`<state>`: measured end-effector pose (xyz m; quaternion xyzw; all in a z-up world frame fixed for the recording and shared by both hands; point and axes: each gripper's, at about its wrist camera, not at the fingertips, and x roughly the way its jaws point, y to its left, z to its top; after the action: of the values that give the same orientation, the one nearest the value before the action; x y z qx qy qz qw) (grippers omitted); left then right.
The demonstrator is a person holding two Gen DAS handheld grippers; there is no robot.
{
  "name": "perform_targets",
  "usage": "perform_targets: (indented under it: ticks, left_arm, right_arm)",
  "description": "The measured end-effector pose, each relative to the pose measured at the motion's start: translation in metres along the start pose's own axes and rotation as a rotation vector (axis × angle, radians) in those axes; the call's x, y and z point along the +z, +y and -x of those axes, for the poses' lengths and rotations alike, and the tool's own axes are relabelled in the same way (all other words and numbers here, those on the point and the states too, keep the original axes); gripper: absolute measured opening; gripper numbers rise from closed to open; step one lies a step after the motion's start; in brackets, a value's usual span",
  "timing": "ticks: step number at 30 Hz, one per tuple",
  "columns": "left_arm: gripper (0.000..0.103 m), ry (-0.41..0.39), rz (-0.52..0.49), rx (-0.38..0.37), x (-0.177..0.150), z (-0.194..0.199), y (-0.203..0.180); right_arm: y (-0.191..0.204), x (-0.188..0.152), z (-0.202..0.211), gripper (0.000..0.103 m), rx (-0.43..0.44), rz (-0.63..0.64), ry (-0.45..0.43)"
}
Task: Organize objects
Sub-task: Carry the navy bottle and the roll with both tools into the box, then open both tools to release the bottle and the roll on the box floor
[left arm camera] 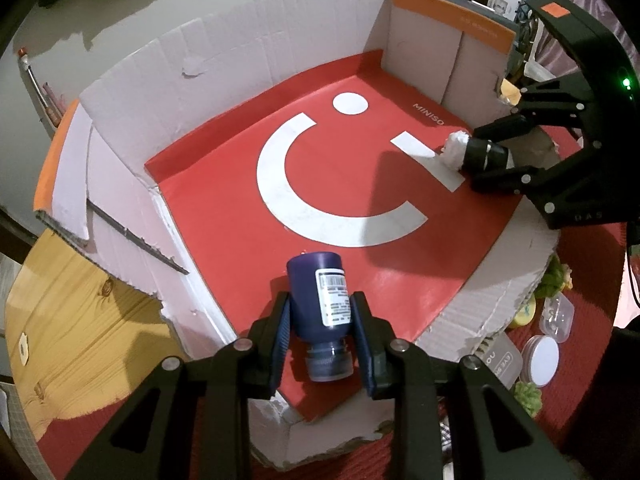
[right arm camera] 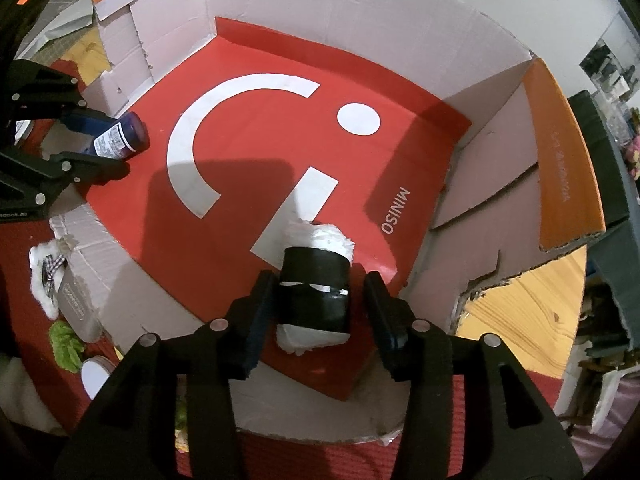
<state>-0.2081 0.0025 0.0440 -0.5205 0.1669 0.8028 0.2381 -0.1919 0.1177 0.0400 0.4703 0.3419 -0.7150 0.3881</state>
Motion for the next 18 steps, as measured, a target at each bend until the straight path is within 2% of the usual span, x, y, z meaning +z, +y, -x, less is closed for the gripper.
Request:
perform_targets:
  ticks: [6,10,18]
  left_arm:
    - [0.033,-0.004,-0.002,0.002,-0.0024,0.0014,0.0001]
    - [0.037,-0.004,-0.003,0.0,-0.0023,0.0011,-0.0001]
    - [0.038,-0.006,0.001,-0.002,0.0001,-0.0013,-0.0005]
  right_arm:
    - [-0.0009,-0.0019,0.0036,0.046,-0.001,0.005,-0.002]
    - [-0.0031,-0.0018,0.0019,0.047,-0.001,0.007,-0.002]
    - [-0.005,-0.0056,0.0056,0.048,-0.007,0.016,-0.005]
